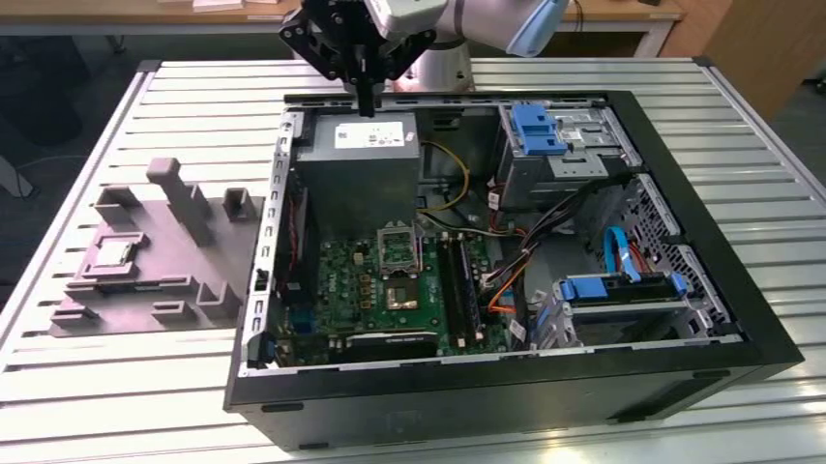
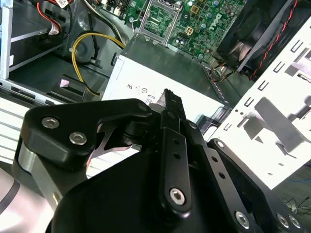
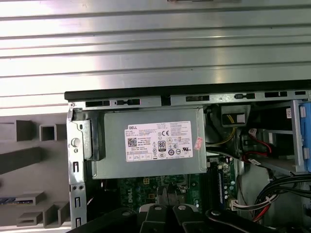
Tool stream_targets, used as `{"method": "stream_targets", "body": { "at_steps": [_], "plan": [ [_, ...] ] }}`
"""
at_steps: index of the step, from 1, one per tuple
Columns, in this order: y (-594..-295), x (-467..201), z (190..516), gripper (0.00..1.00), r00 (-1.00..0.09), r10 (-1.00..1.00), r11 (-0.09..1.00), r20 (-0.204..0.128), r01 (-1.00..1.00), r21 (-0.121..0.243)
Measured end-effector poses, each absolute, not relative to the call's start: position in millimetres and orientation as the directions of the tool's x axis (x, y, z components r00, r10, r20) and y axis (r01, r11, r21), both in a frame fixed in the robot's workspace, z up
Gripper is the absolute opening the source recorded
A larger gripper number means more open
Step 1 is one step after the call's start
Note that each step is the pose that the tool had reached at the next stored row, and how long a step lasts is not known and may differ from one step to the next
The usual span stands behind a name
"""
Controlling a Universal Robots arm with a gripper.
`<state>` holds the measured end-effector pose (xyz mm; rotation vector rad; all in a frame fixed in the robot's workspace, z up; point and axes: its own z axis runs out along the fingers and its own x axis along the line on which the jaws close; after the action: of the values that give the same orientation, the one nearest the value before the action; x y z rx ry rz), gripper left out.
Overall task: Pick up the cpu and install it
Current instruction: 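Reach for the cpu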
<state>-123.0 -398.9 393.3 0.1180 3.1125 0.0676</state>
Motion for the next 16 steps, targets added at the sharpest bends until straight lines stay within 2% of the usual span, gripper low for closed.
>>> {"method": "stream_targets", "body": {
  "at_steps": [16],
  "plan": [
    [-398.9,-129.6,393.3,0.11,-0.997,0.076,0.996,-0.024,0.075,0.044]
  ]
}}
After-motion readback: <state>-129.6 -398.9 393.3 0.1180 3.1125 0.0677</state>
